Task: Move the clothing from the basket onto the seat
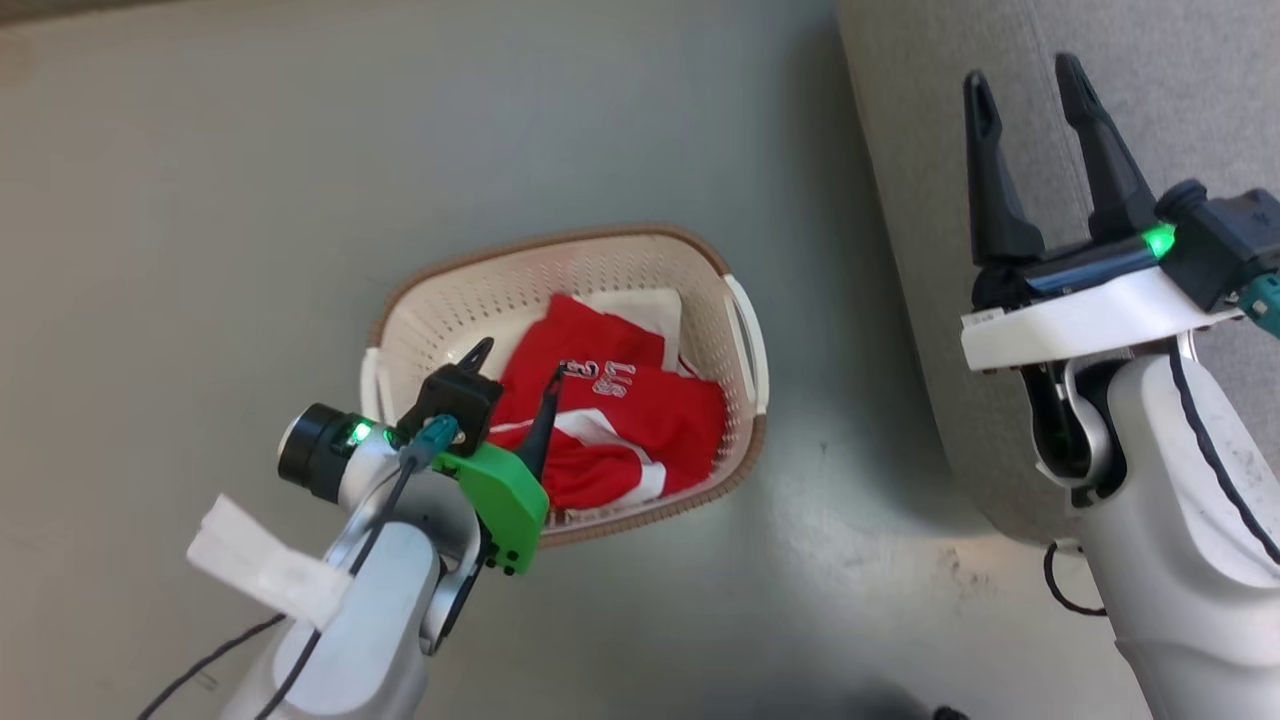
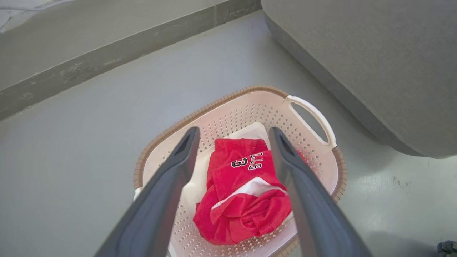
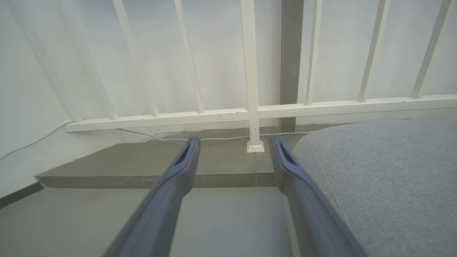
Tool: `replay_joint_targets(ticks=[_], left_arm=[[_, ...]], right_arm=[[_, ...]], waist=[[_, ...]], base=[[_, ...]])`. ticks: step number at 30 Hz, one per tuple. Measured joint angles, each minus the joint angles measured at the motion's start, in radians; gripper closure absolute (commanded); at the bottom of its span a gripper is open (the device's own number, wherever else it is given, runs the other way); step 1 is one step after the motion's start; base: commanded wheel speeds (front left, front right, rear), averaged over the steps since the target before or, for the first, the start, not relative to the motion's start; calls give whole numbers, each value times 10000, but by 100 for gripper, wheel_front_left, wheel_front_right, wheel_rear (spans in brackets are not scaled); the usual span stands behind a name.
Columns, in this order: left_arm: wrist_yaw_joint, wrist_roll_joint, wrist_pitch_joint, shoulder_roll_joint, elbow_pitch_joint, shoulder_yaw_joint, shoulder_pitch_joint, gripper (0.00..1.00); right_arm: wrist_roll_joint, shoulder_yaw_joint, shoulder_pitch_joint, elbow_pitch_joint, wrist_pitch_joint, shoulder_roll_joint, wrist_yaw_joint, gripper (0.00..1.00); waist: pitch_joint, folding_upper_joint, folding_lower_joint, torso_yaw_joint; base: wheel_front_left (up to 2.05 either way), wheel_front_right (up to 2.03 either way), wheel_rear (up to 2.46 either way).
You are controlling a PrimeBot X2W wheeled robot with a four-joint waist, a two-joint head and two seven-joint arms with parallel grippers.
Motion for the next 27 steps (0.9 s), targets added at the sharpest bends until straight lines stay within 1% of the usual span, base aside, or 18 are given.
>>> replay_joint_targets(ticks=[6, 11, 17, 22, 27], left_arm=[[-234, -10, 627, 2, 729, -19, -574, 0], [-347, -15, 1078, 4, 1306, -13, -1017, 0], [-502, -21, 1411, 33, 1848, 10, -1577, 0], [-516, -21, 1611, 125, 2359, 61, -1941, 0], [-522, -19, 1699, 334, 2803, 194, -2215, 0]], right_arm=[[0, -6, -410, -278, -2, 167, 90, 0], [-2, -48, -715, -520, -17, 391, 169, 0], [-4, -148, -895, -763, -31, 550, 180, 0], [-4, -155, -1091, -867, -31, 692, 268, 0], [-2, -153, -1180, -894, -31, 817, 351, 0]], waist=[[824, 0, 0, -377], [1486, 0, 0, -727], [2233, 0, 1, -1124], [2796, 0, 1, -1419], [3258, 0, 0, -1691]], base=[[0, 0, 0], [0, 0, 0], [0, 0, 0], [0, 0, 0], [0, 0, 0]])
